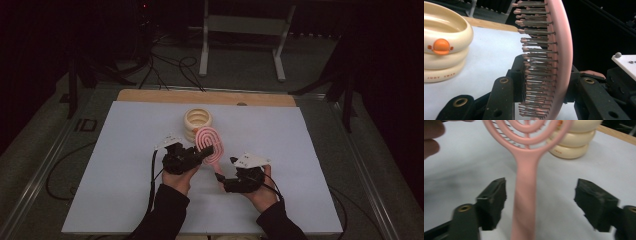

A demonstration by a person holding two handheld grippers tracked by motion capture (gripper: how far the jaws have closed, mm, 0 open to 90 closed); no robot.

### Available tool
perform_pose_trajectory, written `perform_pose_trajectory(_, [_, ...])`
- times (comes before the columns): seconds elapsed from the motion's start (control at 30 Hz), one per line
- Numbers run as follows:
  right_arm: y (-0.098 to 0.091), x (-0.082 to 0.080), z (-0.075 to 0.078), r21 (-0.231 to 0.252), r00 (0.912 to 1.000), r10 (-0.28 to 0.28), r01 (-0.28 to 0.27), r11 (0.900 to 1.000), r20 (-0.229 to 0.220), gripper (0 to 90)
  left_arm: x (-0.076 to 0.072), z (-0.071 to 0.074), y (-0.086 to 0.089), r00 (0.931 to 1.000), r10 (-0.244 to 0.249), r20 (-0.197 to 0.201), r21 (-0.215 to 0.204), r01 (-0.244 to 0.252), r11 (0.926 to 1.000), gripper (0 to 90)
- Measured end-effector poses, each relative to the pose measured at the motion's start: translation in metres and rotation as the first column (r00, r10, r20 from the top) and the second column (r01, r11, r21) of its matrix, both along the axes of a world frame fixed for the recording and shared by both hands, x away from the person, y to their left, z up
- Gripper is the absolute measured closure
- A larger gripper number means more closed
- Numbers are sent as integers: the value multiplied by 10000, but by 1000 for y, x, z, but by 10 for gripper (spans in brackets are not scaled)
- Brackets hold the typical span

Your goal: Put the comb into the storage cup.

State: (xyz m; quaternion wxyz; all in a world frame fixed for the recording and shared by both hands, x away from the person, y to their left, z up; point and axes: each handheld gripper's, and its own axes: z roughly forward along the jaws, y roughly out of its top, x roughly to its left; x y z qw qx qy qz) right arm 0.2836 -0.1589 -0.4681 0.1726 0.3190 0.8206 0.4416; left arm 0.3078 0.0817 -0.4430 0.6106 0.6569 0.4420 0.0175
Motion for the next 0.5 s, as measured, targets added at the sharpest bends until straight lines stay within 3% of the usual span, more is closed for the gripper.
perform_pose_trajectory(0.1, [-1, 1, 0, 57, 10000, -71, 71, 10000, -45, 190, 1, 0, 1, 10000, 12, 14, 25, -12, 10000, 649])
perform_pose_trajectory(0.13, [-4, 2, -1, 258, 9996, -276, 279, 9993, -103, 130, 2, 2, 3, 10000, 89, 39, 50, -89, 9999, 649])
perform_pose_trajectory(0.5, [-11, 3, -3, 406, 9989, -468, 469, 9981, -50, 99, 5, 11, 11, 9991, 227, 354, 246, -236, 9994, 649])
